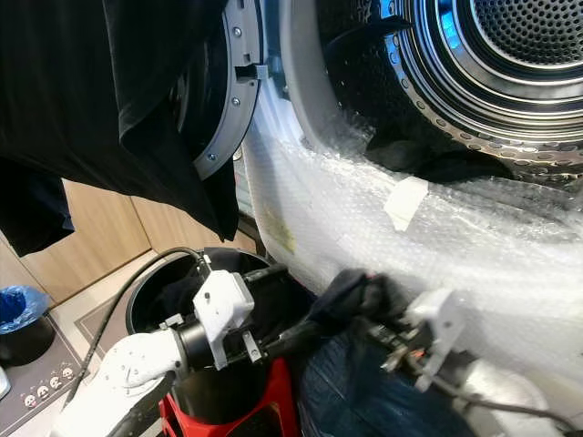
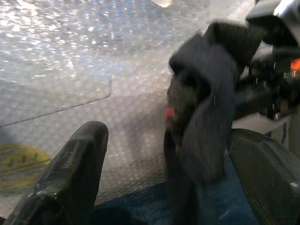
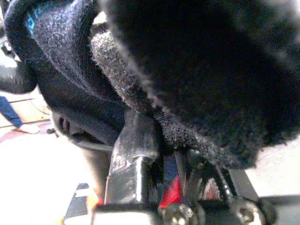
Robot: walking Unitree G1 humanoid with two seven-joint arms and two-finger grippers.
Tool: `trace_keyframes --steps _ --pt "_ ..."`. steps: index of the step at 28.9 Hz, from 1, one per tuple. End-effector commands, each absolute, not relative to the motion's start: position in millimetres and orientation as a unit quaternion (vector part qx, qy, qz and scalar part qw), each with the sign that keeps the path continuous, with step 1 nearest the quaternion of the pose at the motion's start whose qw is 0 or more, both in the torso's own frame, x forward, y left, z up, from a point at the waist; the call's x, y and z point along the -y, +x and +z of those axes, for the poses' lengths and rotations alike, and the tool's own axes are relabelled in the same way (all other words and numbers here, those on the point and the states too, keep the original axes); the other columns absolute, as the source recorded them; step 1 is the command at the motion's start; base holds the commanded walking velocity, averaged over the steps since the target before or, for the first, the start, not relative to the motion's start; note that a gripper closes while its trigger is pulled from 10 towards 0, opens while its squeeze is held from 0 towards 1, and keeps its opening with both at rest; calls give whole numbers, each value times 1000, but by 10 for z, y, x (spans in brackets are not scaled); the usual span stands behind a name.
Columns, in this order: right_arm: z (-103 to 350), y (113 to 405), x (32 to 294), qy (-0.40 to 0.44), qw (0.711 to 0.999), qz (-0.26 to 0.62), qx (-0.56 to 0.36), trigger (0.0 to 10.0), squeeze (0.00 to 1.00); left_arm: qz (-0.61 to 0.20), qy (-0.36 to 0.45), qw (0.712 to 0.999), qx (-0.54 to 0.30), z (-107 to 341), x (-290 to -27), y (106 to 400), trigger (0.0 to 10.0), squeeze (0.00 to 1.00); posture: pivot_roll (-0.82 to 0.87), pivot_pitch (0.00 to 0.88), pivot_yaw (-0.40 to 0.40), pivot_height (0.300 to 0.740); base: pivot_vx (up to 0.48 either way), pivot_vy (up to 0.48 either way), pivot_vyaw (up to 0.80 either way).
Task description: Clothes washing
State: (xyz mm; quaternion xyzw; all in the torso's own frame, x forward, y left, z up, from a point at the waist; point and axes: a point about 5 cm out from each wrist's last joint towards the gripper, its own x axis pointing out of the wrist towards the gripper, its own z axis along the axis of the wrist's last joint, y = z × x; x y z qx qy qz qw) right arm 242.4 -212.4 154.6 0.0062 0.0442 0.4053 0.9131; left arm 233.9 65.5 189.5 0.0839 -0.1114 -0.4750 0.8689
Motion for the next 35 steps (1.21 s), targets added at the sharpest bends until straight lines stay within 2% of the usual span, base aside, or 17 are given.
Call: trace_keyframes --steps 1,8,12,13,14,15,16,18,19,23,26,29,31,35 --pt "1589 2448 2177 3 911 410 -42 0 0 -485 72 864 118 1943 -671 2296 10000 1000 -50 0 24 740 0 0 0" --pt "1673 2505 2292 5 914 405 -32 0 0 -481 60 870 96 1901 -736 2286 10000 1000 -51 0 22 740 0 0 0" --pt "1783 2419 2360 18 901 433 -25 0 0 -458 86 880 95 1883 -812 2318 10000 1000 -51 0 19 740 0 0 0" --pt "1792 2394 2362 18 897 441 -28 0 0 -459 87 879 93 1874 -809 2314 10000 890 -54 0 21 740 0 0 0" --pt "1796 2378 2363 18 894 447 -30 0 0 -460 87 879 91 1867 -806 2309 10000 890 -54 0 21 740 0 0 0" --pt "1799 2357 2359 18 890 454 -33 0 0 -460 91 878 92 1862 -801 2303 10000 0 -56 0 22 740 0 0 0" --pt "1793 2312 2348 12 882 469 -46 6235 0 -463 97 877 90 1842 -779 2293 10000 0 -59 0 23 740 0 0 0" --pt "1783 2290 2341 7 878 475 -54 6235 0 -466 96 876 85 1825 -765 2285 10000 0 -62 0 25 740 0 0 0" --pt "1779 2276 2333 6 875 480 -58 10000 0 -466 96 875 85 1823 -758 2282 10000 0 -64 0 27 740 0 0 0" --pt "1878 2183 2287 7 852 519 -64 10000 0 -470 91 875 77 1797 -738 2285 10000 0 -78 0 38 740 0 0 0" --pt "2170 2098 2254 16 824 565 -31 10000 0 -469 92 875 74 1782 -744 2292 10000 0 -86 0 43 740 0 0 0" --pt "2322 2086 2236 23 815 579 -14 10000 0 -470 90 875 73 1778 -737 2295 10000 0 -90 0 45 740 0 0 0" --pt "2557 2065 2211 29 796 604 17 10000 0 -469 88 876 73 1772 -725 2300 10000 0 -92 0 44 740 0 0 0" --pt "2747 2085 2179 22 786 617 40 10000 0 -465 85 878 71 1758 -713 2306 10000 0 -98 0 39 740 0 0 0"
